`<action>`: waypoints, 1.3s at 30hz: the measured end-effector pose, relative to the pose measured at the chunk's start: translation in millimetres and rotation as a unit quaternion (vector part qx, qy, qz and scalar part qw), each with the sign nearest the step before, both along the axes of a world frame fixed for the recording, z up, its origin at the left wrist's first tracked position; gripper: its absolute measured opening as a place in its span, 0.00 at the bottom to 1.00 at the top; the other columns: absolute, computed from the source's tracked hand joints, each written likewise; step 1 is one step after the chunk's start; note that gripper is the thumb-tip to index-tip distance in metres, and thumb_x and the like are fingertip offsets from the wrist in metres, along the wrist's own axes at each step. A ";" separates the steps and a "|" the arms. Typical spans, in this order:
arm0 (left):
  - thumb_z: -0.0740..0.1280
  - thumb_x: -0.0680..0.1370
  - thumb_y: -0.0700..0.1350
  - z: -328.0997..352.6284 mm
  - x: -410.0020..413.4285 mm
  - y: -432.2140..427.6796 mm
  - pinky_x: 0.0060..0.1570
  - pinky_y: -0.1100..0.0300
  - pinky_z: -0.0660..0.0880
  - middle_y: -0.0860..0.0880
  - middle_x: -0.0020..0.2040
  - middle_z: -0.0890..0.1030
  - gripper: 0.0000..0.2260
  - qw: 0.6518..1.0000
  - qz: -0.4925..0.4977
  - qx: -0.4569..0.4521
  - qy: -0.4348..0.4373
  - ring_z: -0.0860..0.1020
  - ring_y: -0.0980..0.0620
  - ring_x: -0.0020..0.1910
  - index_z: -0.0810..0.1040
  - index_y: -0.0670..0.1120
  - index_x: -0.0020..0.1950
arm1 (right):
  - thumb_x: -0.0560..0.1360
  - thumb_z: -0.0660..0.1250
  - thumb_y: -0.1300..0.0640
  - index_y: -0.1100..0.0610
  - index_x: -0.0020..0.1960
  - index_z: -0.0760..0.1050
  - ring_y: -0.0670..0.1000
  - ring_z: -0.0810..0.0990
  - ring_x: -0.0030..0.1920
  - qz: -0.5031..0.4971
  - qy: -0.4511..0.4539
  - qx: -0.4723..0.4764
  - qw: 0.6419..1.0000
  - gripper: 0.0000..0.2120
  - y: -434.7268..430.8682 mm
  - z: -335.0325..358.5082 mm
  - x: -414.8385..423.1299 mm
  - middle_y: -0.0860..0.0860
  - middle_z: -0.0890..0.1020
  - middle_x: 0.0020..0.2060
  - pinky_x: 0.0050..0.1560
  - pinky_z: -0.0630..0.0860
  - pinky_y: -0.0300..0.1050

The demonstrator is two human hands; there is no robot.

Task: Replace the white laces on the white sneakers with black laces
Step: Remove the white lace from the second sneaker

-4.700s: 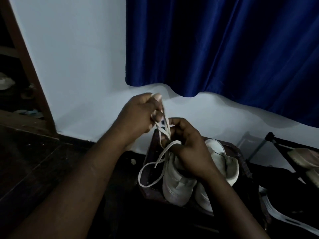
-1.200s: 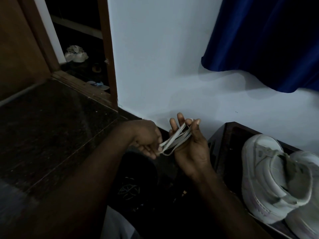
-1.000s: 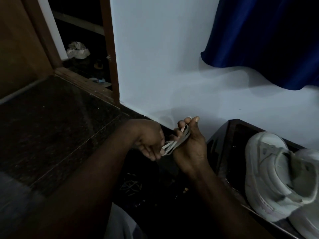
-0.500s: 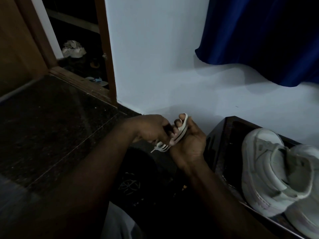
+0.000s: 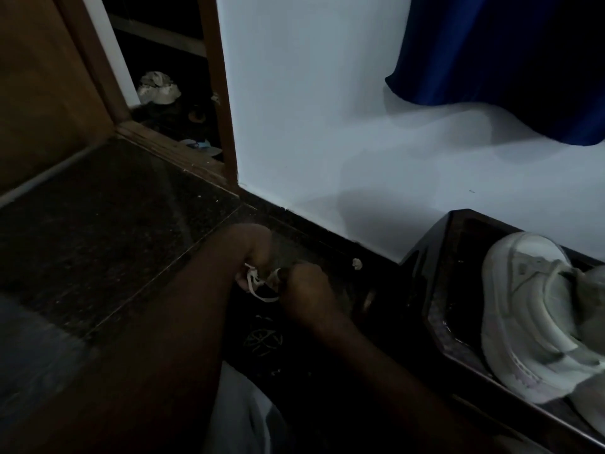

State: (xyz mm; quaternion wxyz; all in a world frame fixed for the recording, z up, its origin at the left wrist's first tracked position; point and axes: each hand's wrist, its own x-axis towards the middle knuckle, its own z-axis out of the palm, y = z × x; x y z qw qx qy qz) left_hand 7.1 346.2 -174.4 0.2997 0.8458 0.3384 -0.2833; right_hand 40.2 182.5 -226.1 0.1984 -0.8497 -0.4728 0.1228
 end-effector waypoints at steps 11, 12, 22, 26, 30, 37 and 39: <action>0.60 0.85 0.37 -57.7 -14.0 25.2 0.74 0.50 0.68 0.37 0.74 0.73 0.18 0.991 0.051 -0.008 0.122 0.71 0.40 0.75 0.71 0.32 0.74 | 0.77 0.70 0.50 0.57 0.59 0.84 0.63 0.83 0.55 -0.013 -0.022 -0.037 0.999 0.15 27.0 -33.9 -25.1 0.59 0.80 0.61 0.55 0.80 0.53; 0.60 0.85 0.36 -59.0 -15.6 26.9 0.74 0.49 0.68 0.37 0.74 0.74 0.17 0.991 0.047 -0.012 0.123 0.72 0.40 0.74 0.71 0.32 0.73 | 0.76 0.70 0.50 0.55 0.60 0.84 0.62 0.83 0.54 -0.021 -0.035 -0.028 0.999 0.16 26.8 -33.4 -25.4 0.57 0.81 0.60 0.53 0.81 0.53; 0.61 0.84 0.33 -26.7 -10.9 4.1 0.40 0.60 0.82 0.44 0.40 0.79 0.12 0.991 0.073 -0.082 0.076 0.80 0.52 0.34 0.75 0.41 0.42 | 0.75 0.69 0.50 0.55 0.54 0.83 0.63 0.85 0.49 -0.070 -0.045 -0.030 0.996 0.12 11.6 -8.5 -12.1 0.58 0.85 0.47 0.47 0.82 0.52; 0.68 0.80 0.32 1.7 -4.3 -16.5 0.29 0.63 0.79 0.42 0.39 0.82 0.11 0.999 0.043 -0.025 -0.018 0.83 0.49 0.33 0.77 0.40 0.37 | 0.75 0.69 0.51 0.55 0.55 0.83 0.65 0.85 0.51 -0.086 -0.042 -0.020 0.995 0.12 0.2 20.6 2.1 0.60 0.85 0.49 0.48 0.81 0.52; 0.73 0.75 0.36 31.6 2.1 -37.6 0.26 0.60 0.80 0.46 0.27 0.82 0.10 0.994 -0.011 0.069 -0.080 0.83 0.51 0.26 0.83 0.39 0.34 | 0.76 0.70 0.47 0.53 0.55 0.82 0.63 0.85 0.52 -0.088 -0.062 0.003 0.994 0.12 -19.9 51.3 14.6 0.57 0.85 0.50 0.46 0.79 0.50; 0.75 0.69 0.38 82.2 15.9 -93.3 0.46 0.52 0.85 0.47 0.34 0.86 0.03 0.958 0.003 0.088 -0.273 0.86 0.48 0.39 0.87 0.46 0.37 | 0.77 0.68 0.53 0.53 0.58 0.80 0.60 0.81 0.56 -0.137 -0.141 0.024 0.980 0.11 -79.5 105.2 50.6 0.55 0.83 0.54 0.50 0.77 0.49; 0.75 0.70 0.40 91.5 23.0 -111.5 0.48 0.55 0.84 0.51 0.34 0.86 0.05 0.944 0.015 0.078 -0.322 0.85 0.52 0.39 0.87 0.50 0.36 | 0.78 0.68 0.53 0.52 0.60 0.80 0.59 0.81 0.58 -0.158 -0.150 0.035 0.975 0.11 -100.3 121.3 60.9 0.54 0.83 0.57 0.52 0.78 0.49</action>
